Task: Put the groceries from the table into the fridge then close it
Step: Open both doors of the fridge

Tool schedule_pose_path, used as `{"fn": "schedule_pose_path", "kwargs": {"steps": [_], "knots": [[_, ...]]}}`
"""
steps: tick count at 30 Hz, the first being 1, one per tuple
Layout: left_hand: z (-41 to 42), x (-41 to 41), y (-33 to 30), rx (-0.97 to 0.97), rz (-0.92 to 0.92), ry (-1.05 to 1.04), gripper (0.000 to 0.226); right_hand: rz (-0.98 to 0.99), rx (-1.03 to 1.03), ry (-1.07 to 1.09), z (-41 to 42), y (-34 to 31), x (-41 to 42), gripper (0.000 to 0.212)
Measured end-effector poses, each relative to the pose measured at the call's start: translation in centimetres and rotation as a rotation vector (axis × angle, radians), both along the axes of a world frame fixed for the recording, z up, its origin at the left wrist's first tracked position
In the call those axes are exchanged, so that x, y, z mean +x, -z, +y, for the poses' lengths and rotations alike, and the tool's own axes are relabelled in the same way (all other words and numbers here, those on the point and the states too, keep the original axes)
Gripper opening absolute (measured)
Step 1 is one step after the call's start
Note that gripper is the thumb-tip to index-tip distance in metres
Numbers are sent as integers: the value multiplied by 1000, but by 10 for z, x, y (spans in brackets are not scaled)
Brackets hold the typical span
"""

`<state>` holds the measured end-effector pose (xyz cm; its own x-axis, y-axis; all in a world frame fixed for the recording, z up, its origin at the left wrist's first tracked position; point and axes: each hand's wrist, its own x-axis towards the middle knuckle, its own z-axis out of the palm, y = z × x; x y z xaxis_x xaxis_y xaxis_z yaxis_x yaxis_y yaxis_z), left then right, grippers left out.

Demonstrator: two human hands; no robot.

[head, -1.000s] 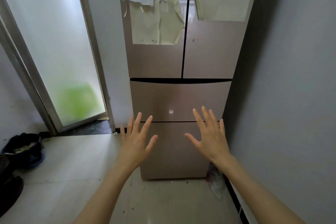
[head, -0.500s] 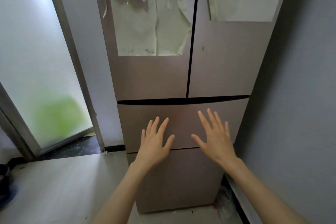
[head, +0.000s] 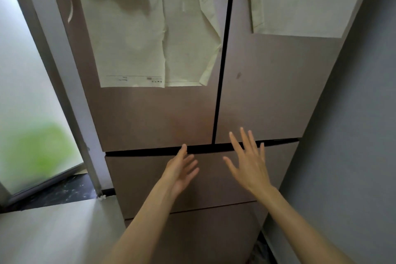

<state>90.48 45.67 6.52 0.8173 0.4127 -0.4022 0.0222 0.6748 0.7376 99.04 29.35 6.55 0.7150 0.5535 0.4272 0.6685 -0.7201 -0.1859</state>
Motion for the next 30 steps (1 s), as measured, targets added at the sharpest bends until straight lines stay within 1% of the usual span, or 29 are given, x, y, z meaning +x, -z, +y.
{"fn": "schedule_pose_path", "kwargs": {"steps": [3, 6, 8, 10, 15, 21, 28, 30], "knots": [[-1, 25, -5, -147, -57, -80, 72, -211, 99, -14, 8, -9, 39, 73], [-5, 44, -14, -292, -112, -173, 82, -303, 123, 3, 18, -17, 73, 81], [-6, 55, -14, -356, -137, -216, 81, -350, 127, 7, 22, -11, 90, 83], [-5, 64, -8, -380, -149, -246, 76, -405, 136, -4, 25, 1, 102, 80], [-7, 72, 4, -399, -221, -312, 68, -475, 167, -41, 27, 15, 118, 74], [-15, 67, 7, -358, -194, -290, 55, -464, 164, -46, 26, 15, 118, 73], [-25, 69, -2, -303, -128, -353, 69, -427, 149, -10, 24, 9, 106, 76], [-28, 66, -4, -272, -100, -354, 69, -415, 147, 16, 26, 6, 103, 78]]}}
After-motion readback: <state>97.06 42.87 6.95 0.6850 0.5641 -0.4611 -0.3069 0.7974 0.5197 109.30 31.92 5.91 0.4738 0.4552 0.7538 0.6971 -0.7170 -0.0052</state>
